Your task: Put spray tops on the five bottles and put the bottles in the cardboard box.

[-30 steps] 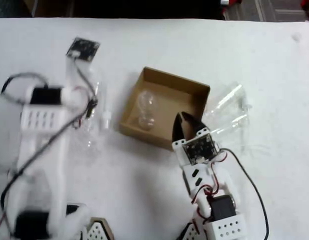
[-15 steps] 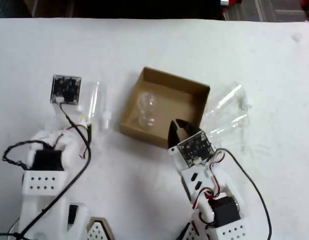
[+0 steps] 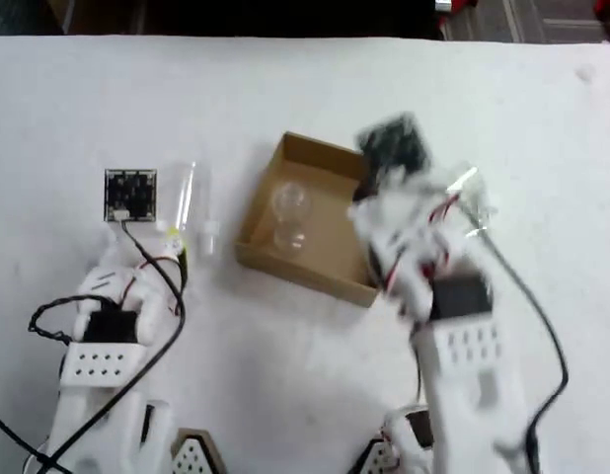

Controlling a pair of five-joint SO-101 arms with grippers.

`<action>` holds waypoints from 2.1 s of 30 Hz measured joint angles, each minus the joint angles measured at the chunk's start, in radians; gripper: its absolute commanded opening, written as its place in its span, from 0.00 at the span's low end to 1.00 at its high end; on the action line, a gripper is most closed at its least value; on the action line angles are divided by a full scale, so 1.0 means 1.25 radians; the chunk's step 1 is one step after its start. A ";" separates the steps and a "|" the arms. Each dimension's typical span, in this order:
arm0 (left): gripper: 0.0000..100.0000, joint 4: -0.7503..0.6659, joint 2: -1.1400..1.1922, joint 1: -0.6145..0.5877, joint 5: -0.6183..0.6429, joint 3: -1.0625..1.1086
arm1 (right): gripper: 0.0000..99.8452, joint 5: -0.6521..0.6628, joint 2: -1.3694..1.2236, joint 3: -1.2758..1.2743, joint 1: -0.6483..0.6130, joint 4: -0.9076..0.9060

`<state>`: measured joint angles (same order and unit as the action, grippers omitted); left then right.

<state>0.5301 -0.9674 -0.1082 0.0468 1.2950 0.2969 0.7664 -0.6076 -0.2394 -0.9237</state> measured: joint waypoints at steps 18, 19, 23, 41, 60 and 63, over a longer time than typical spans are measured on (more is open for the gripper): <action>0.02 -0.001 0.000 0.000 0.002 0.001 | 0.17 -0.115 -0.738 0.459 0.140 -0.134; 0.02 -0.001 0.000 0.000 0.002 0.001 | 0.17 -0.115 -0.745 0.459 0.140 -0.134; 0.03 -0.001 0.000 0.000 0.002 0.001 | 0.17 -0.115 -0.770 0.460 0.139 -0.134; 0.02 -0.001 0.000 0.000 -0.010 0.001 | 0.05 0.033 -0.897 0.504 0.117 -0.092; 0.02 -0.001 0.000 0.000 -0.015 0.001 | 0.05 0.352 -0.897 0.504 0.044 -0.088; 0.02 -0.001 0.000 0.000 -0.015 0.001 | 0.05 0.383 -0.897 0.504 0.044 -0.088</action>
<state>0.5286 -0.9674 -0.1082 0.0284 1.2965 0.7756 -0.3552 0.0230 -0.1841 -1.0342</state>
